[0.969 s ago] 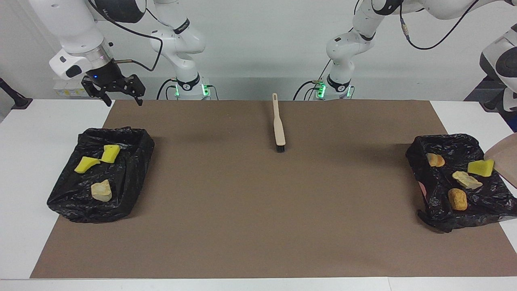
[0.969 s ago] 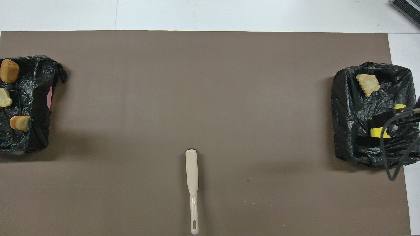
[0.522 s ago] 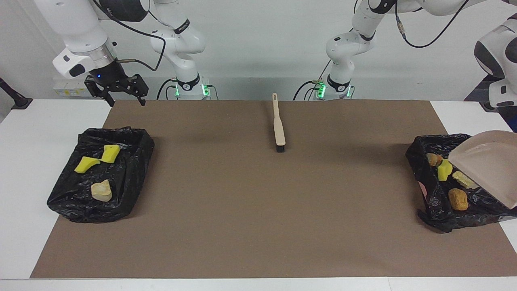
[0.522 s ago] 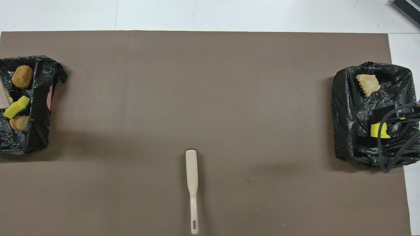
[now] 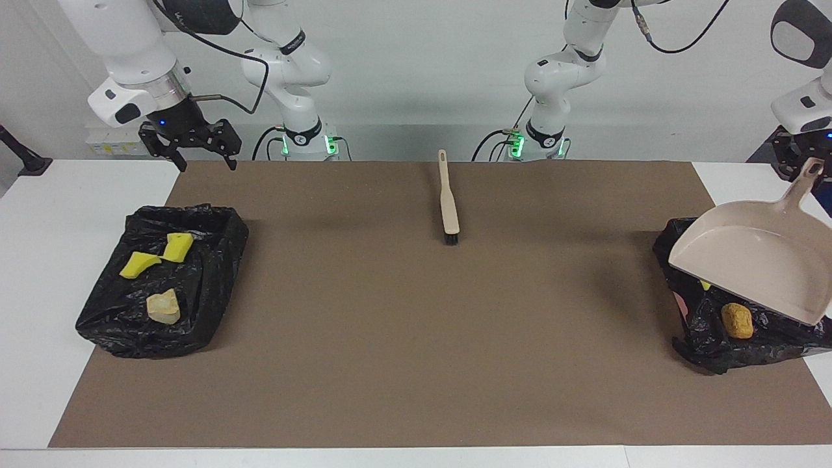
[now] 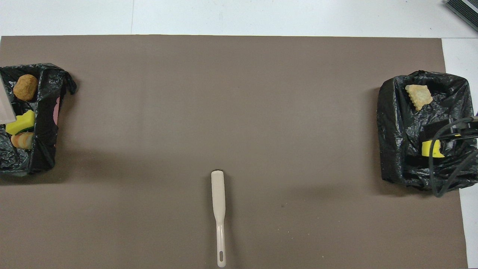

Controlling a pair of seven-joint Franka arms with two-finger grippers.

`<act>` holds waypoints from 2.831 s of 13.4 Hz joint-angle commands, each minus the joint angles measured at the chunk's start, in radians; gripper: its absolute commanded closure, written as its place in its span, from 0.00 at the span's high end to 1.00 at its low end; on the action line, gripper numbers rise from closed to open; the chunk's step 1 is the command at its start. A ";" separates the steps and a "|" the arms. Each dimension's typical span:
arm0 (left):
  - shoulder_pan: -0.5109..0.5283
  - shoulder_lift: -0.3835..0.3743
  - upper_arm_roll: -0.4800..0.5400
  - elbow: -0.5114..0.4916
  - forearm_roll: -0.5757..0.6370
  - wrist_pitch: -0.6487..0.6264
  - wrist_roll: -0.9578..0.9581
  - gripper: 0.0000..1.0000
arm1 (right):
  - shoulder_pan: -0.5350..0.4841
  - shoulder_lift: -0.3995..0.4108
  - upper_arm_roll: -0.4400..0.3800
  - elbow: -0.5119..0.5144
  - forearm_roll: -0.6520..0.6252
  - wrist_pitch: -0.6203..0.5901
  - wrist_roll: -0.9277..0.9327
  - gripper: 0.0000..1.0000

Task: Sweep and dump trash in bin
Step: 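Bring the empty dustpan back with the left gripper and set it down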

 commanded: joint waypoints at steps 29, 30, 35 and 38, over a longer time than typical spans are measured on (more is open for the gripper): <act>-0.790 0.288 -0.016 -0.300 -0.355 0.641 -1.413 0.00 | -0.004 0.003 0.004 0.007 0.017 0.008 0.017 1.00; -0.788 0.289 -0.015 -0.300 -0.367 0.644 -1.413 0.00 | -0.004 0.003 0.004 0.007 0.017 0.008 0.017 1.00; -0.782 0.307 -0.013 -0.303 -0.395 0.672 -1.402 0.00 | -0.004 0.003 0.004 0.007 0.017 0.008 0.017 1.00; -0.779 0.305 -0.012 -0.293 -0.392 0.661 -1.401 0.23 | -0.004 0.003 0.004 0.007 0.017 0.008 0.017 1.00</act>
